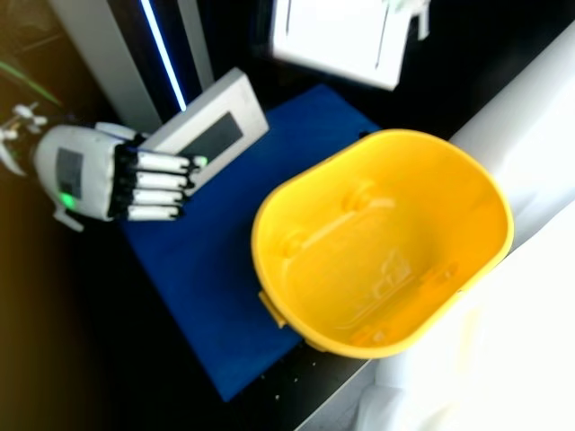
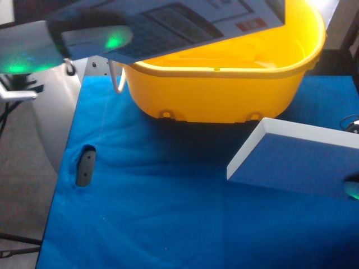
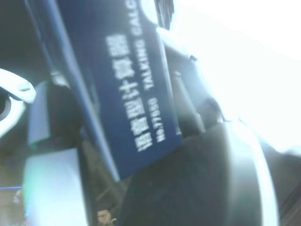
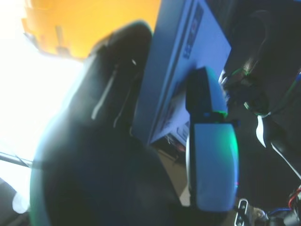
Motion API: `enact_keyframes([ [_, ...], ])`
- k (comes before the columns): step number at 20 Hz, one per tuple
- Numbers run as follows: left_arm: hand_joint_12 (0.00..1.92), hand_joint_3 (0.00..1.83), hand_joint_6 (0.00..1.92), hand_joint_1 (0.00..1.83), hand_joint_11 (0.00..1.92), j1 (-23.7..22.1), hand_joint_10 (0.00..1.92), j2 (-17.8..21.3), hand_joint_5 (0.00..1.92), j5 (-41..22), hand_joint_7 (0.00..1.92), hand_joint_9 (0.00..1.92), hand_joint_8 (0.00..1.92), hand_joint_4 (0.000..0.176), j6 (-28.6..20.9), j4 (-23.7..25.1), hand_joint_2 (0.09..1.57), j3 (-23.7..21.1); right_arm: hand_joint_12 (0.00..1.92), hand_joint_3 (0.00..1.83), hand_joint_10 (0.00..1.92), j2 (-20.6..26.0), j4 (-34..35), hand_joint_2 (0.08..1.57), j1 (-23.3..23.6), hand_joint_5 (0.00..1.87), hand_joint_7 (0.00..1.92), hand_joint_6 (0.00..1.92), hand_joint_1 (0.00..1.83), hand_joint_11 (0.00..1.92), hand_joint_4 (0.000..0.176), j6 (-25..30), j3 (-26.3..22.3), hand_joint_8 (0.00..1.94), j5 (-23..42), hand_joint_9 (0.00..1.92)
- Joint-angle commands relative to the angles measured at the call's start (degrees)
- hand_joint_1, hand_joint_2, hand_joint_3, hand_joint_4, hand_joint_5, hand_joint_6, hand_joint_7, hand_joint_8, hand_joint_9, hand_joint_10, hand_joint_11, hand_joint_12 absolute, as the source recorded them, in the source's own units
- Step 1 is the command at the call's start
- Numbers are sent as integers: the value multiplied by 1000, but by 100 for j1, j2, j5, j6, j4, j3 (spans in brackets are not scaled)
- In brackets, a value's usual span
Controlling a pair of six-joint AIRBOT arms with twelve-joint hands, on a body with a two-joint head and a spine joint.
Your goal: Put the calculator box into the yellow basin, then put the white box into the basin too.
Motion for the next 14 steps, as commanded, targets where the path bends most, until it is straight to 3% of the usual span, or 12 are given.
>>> enact_keyframes([
  [1, 1598, 1, 1184, 1359, 664, -194, 1419, -57, 802, -591, 910, 793, 1081, 0, -51, -63, 1168, 71, 1517, 2, 1290, -29, -91, 1137, 44, 896, 930, 1114, 1365, 681, 0, 63, 13, 1051, -650, 855],
  [6, 1597, 1, 1173, 1358, 665, -959, 1424, -322, 810, 112, 904, 790, 1091, 0, -61, 188, 1168, 466, 1528, 0, 1318, -31, -164, 1140, 205, 909, 917, 1061, 1366, 653, 0, 60, 47, 1093, -653, 841],
  [8, 1597, 1, 1192, 1358, 664, -1314, 1420, -510, 797, 403, 911, 792, 1080, 0, -76, 262, 1168, 686, 1526, 0, 1075, -36, -177, 1135, 205, 943, 948, 1041, 1218, 657, 8, 58, 47, 1102, -653, 867],
  [10, 1600, 0, 1147, 1359, 663, -1605, 1423, -658, 820, 728, 905, 792, 1095, 0, -120, 347, 1166, 888, 1539, 0, 1063, -52, -183, 1133, 205, 942, 959, 1033, 1215, 679, 11, 57, 53, 1102, -652, 894],
  [11, 1598, 1, 1172, 1358, 665, -1767, 1424, -737, 810, 932, 903, 790, 1092, 0, -126, 388, 1168, 996, 1518, 1, 1114, -62, -183, 1131, 205, 935, 960, 1037, 1241, 692, 0, 56, 64, 1092, -651, 882],
  [14, 1598, 1, 1178, 1359, 664, -2141, 1426, -923, 798, 1424, 910, 791, 1088, 0, -129, 495, 1168, 1228, 1515, 0, 1054, -71, -187, 1130, 206, 944, 969, 1018, 1219, 700, 3, 55, 71, 1095, -644, 901],
])
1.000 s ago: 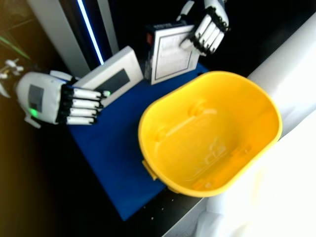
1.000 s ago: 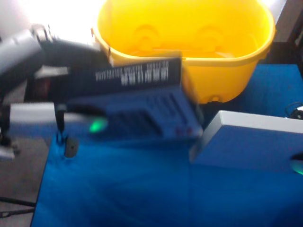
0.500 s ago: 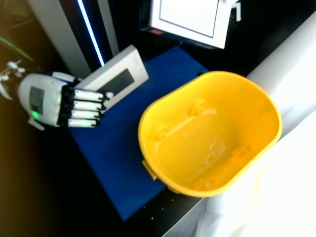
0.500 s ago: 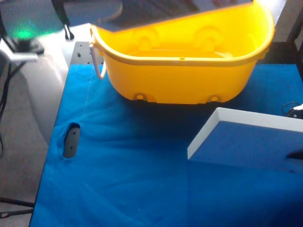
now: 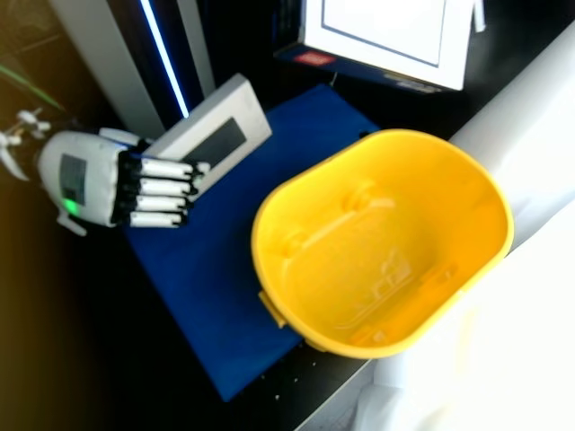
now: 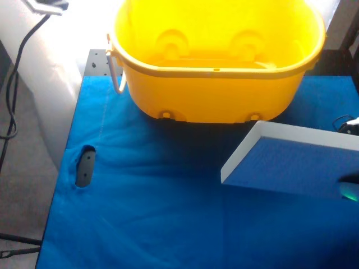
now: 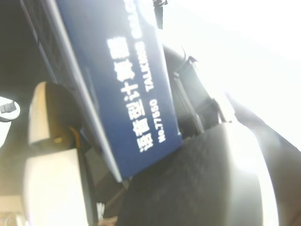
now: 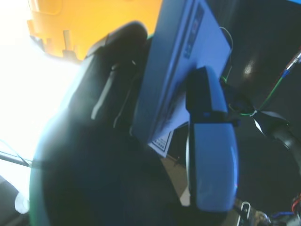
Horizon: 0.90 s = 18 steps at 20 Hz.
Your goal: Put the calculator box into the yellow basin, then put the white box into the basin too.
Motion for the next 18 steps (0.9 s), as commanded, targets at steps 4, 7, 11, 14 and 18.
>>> enact_keyframes([
  [4, 1446, 0, 1047, 1363, 754, -469, 1395, -331, 846, 356, 842, 854, 1202, 0, -31, -13, 1164, 405, 1508, 2, 1258, -44, -67, 1125, 97, 920, 950, 1038, 1365, 708, 0, 54, 31, 1054, -663, 881],
  [7, 1516, 0, 1153, 1359, 635, -662, 1390, -669, 805, 1032, 841, 822, 1190, 0, -26, 67, 1174, 785, 1474, 0, 1256, -71, -108, 1125, 156, 919, 947, 1044, 1372, 728, 0, 53, 53, 1040, -590, 889],
  [11, 1487, 1, 1247, 1347, 564, -719, 1433, -1079, 813, 1697, 784, 752, 1227, 0, -23, 80, 1194, 1253, 1480, 0, 996, -101, -143, 1123, 199, 962, 976, 1013, 1221, 733, 12, 53, 77, 1060, -518, 926],
  [14, 1469, 1, 1288, 1346, 654, -715, 1429, -1288, 762, 2005, 747, 791, 1282, 0, -20, 81, 1204, 1467, 1490, 1, 1213, -114, -165, 1123, 226, 934, 954, 1007, 1342, 741, 0, 53, 88, 1057, -493, 898],
  [18, 1575, 0, 1307, 1346, 594, -643, 1457, -1528, 735, 2399, 749, 777, 1309, 0, 55, 85, 1212, 1688, 1493, 0, 1275, -127, -180, 1123, 242, 925, 942, 1005, 1374, 788, 0, 53, 94, 1047, -482, 901],
])
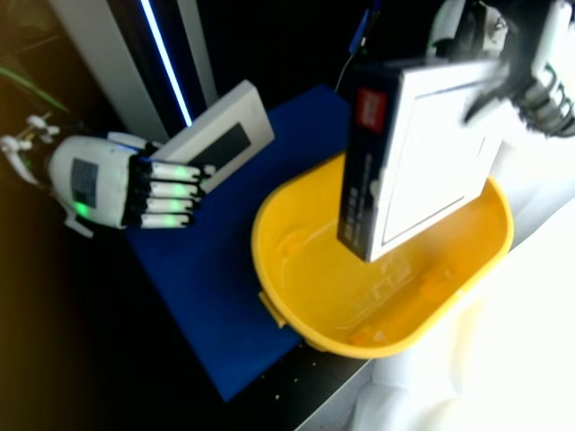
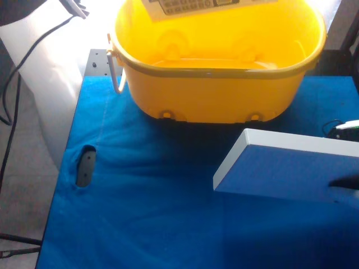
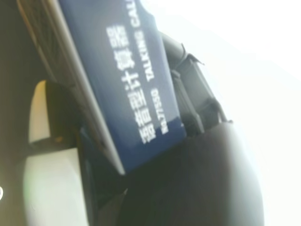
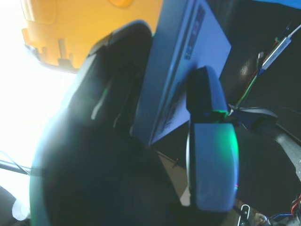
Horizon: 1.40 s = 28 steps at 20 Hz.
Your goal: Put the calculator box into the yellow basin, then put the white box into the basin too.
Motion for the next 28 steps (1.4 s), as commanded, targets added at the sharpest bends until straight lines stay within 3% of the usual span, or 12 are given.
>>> enact_keyframes([
  [1, 1610, 0, 1285, 1345, 595, -42, 1467, -59, 749, -506, 739, 767, 1336, 0, -23, -92, 1212, 45, 1483, 1, 1278, -9, -64, 1126, 76, 918, 936, 1020, 1373, 777, 0, 53, 17, 1056, -699, 897],
  [3, 1893, 5, 1228, 1192, 212, -3, 1530, -142, 799, -382, 607, 444, 1592, 0, -22, -59, 1261, 111, 1498, 0, 1095, -11, -69, 1131, 83, 942, 963, 1034, 1224, 745, 0, 53, 18, 1091, -697, 906],
  [6, 1912, 1, 1294, 1160, 125, 31, 1424, -201, 803, -304, 550, 337, 1595, 0, -21, -53, 1275, 161, 1504, 2, 1234, -12, -75, 1126, 92, 915, 953, 1052, 1341, 752, 0, 53, 19, 1048, -697, 894],
  [7, 1904, 0, 1316, 1111, 24, 37, 1337, -211, 761, -281, 373, 234, 1168, 0, -21, -53, 1238, 174, 1516, 2, 1281, -12, -77, 1130, 96, 907, 935, 1053, 1365, 763, 0, 53, 21, 1069, -697, 881],
  [10, 1318, 0, 485, 998, 0, 70, 763, -243, 517, -183, 358, 74, 318, 0, -18, -54, 1081, 234, 1495, 0, 1295, -11, -95, 1133, 115, 901, 933, 1051, 1371, 737, 0, 53, 21, 1069, -697, 875],
  [12, 1162, 0, 335, 980, 0, 87, 641, -246, 519, -162, 361, 76, 165, 0, -15, -55, 1072, 248, 1496, 1, 1301, -11, -102, 1134, 123, 900, 931, 1044, 1370, 724, 0, 53, 21, 1082, -697, 869],
  [13, 873, 0, 118, 940, 0, 108, 462, -247, 494, -150, 349, 68, 32, 28, -13, -64, 1043, 259, 1470, 0, 1247, -10, -107, 1130, 131, 909, 943, 1034, 1346, 749, 0, 53, 21, 1067, -697, 888],
  [17, 664, 0, 6, 920, 0, 179, 191, -247, 454, -146, 285, 127, 0, 58, -10, -154, 1020, 293, 1503, 1, 1065, -8, -134, 1133, 159, 931, 968, 1026, 1223, 724, 0, 54, 21, 1102, -699, 901],
  [23, 857, 5, 0, 799, 0, 283, 115, -118, 394, -444, 308, 205, 2, 15, -10, -380, 1032, 220, 1466, 0, 1097, 27, -230, 1125, 242, 968, 980, 922, 1229, 902, 0, 55, 18, 1145, -757, 1005],
  [25, 724, 5, 2, 749, 0, 303, 86, 51, 403, -669, 313, 216, 1, 44, -10, -492, 1044, 102, 1450, 0, 1045, 47, -326, 1120, 303, 963, 1002, 956, 1227, 862, 0, 56, 4, 1085, -842, 1003],
  [26, 654, 7, 4, 734, 0, 306, 65, 184, 412, -858, 313, 209, 1, 6, -10, -576, 1061, 11, 1480, 1, 1047, 71, -383, 1125, 327, 935, 1006, 1004, 1222, 795, 0, 56, -26, 1075, -952, 964],
  [28, 801, 7, 11, 683, 0, 304, 46, 478, 441, -1283, 337, 241, 4, 0, -10, -740, 1086, -198, 1398, 0, 1210, 172, -447, 1110, 375, 957, 977, 999, 1370, 779, 0, 56, -100, 956, -1077, 931],
])
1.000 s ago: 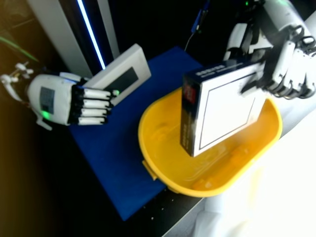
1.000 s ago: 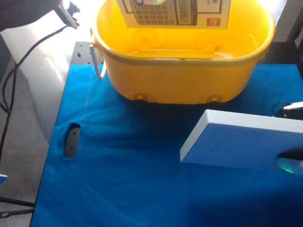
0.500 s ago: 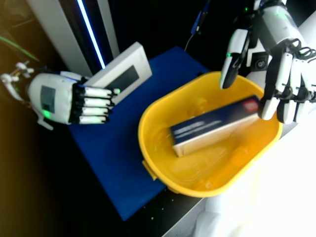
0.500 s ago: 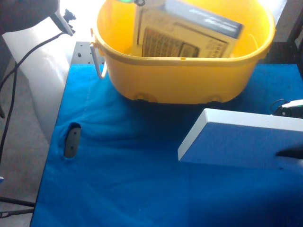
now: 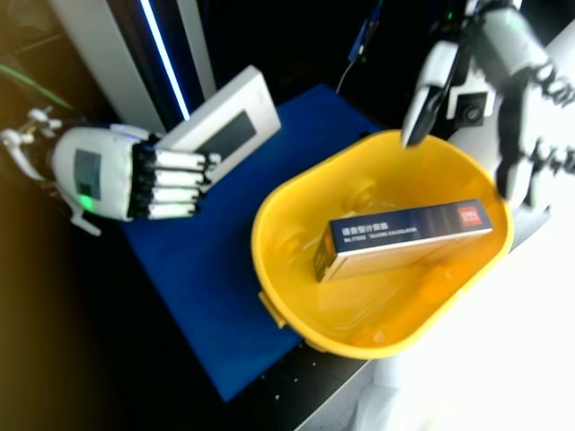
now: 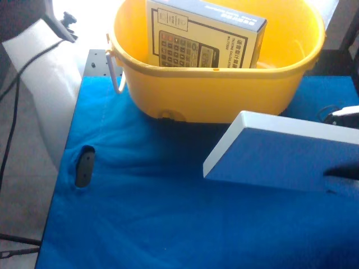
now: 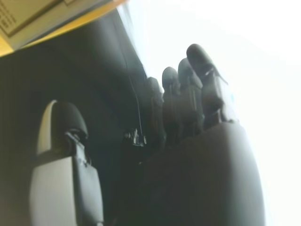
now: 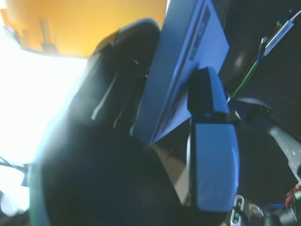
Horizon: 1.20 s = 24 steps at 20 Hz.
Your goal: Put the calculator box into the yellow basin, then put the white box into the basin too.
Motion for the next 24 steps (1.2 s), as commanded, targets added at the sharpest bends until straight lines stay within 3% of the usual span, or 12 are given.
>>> enact_keyframes([
  [1, 801, 7, 11, 683, 0, -73, 46, 157, 441, -1107, 337, 241, 4, 0, -34, -153, 1086, -107, 1398, 0, 1210, 49, -172, 1110, 139, 957, 977, 999, 1370, 779, 0, 54, -9, 956, -863, 931],
  [2, 731, 1, 20, 612, 0, -97, 16, 320, 492, -1314, 285, 196, 4, 48, -35, -202, 1081, -224, 1282, 1, 1182, 89, -178, 1119, 147, 937, 948, 1083, 1370, 766, 0, 54, -18, 995, -999, 906],
  [4, 863, 12, 6, 537, 0, -175, 41, 540, 469, -1601, 309, 271, 8, 36, -35, -229, 1124, -387, 1324, 0, 1227, 193, -178, 1127, 147, 907, 945, 1063, 1370, 801, 0, 53, -59, 1039, -1235, 906],
  [6, 1007, 13, 4, 516, 0, -222, 45, 777, 382, -1931, 315, 295, 6, 1, -34, -302, 1154, -552, 1605, 2, 1163, 312, -209, 1127, 148, 915, 902, 1100, 1367, 821, 0, 51, -118, 1069, -1403, 921],
  [7, 1061, 11, 0, 489, 0, -237, 45, 950, 343, -2172, 313, 305, 3, 0, -33, -342, 1165, -683, 1622, 0, 903, 390, -238, 1138, 148, 924, 945, 1087, 1238, 812, 0, 50, -168, 1061, -1502, 930],
  [9, 1211, 3, 7, 566, 0, -244, 58, 1171, 329, -2487, 351, 348, 10, 0, -5, -345, 1152, -882, 1626, 2, 1148, 486, -247, 1128, 150, 915, 899, 1103, 1361, 819, 0, 39, -221, 1076, -1607, 922],
  [10, 1270, 0, 16, 602, 0, -244, 65, 1289, 355, -2654, 372, 366, 14, 0, 91, -359, 1147, -1010, 1626, 0, 900, 524, -247, 1138, 158, 924, 944, 1087, 1237, 812, 0, 8, -227, 1063, -1680, 930],
  [11, 1307, 2, 27, 634, 0, -250, 64, 1348, 392, -2715, 376, 365, 11, 0, 179, -371, 1154, -1082, 1623, 1, 1110, 556, -247, 1125, 185, 932, 937, 1087, 1341, 816, 0, -7, -229, 1032, -1714, 909],
  [13, 1261, 10, 31, 654, 0, -298, 63, 1451, 415, -2747, 375, 365, 7, 0, 444, -431, 1179, -1189, 1626, 2, 1160, 639, -311, 1128, 407, 914, 900, 1103, 1365, 820, 0, -80, -230, 1071, -1714, 920],
  [22, 1116, 0, 29, 721, 0, -286, 79, 1209, 509, -2448, 317, 324, 0, 0, 1077, -900, 1182, -1020, 1623, 2, 1170, 720, -311, 1122, 1223, 932, 943, 1089, 1363, 818, 0, -275, 110, 1008, -1714, 900],
  [23, 1132, 5, 25, 707, 0, -266, 82, 1151, 508, -2409, 303, 321, 0, 0, 1146, -954, 1198, -983, 1620, 1, 910, 719, -311, 1135, 1300, 930, 955, 1080, 1238, 816, 0, -275, 175, 1044, -1713, 923],
  [24, 1142, 1, 28, 714, 0, -253, 85, 1124, 519, -2387, 306, 324, 2, 0, 1179, -985, 1193, -963, 1621, 2, 1112, 720, -311, 1124, 1340, 934, 940, 1085, 1341, 818, 0, -275, 203, 1028, -1713, 907],
])
